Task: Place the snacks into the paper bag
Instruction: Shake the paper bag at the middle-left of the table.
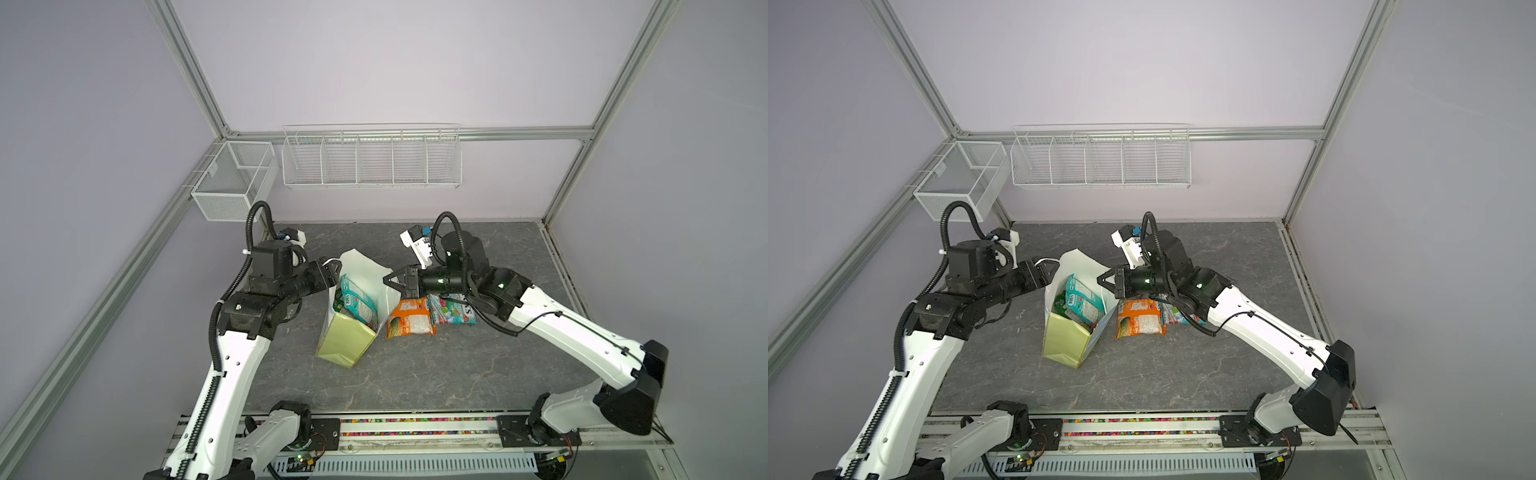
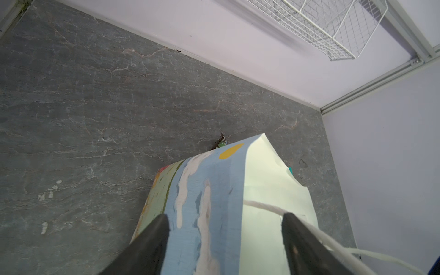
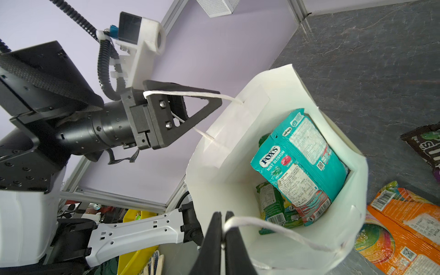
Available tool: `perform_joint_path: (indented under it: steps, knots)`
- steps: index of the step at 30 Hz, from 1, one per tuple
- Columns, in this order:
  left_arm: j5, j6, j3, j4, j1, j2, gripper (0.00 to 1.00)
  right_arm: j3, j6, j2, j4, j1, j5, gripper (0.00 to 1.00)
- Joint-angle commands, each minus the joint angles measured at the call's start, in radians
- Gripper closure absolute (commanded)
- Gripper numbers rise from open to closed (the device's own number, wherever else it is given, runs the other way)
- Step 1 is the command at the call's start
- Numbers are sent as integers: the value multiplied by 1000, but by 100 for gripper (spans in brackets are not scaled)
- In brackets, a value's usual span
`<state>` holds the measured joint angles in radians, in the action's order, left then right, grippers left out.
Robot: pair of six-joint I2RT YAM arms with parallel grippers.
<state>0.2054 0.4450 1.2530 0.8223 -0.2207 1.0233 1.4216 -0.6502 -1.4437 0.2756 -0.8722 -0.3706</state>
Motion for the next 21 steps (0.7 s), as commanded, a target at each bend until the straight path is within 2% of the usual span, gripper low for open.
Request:
perform_joint_path:
  steps: [1, 5, 8, 16, 21]
  knots:
    - [-4, -18, 24, 15, 4, 10, 17, 39, 9, 22, -7, -3, 14, 92]
    - [-14, -32, -3, 22, 4, 4, 10, 43, 7, 13, -12, -4, 6, 92]
    - [-17, -36, -25, 18, 4, -5, 13, 44, 1, 10, -16, -2, 3, 92]
    - [-27, -40, -88, 20, 5, -12, 35, 46, -3, 5, -19, -4, -2, 93]
    - [-62, -48, -93, 38, 4, -17, 55, 44, -3, 4, -21, -5, -3, 93]
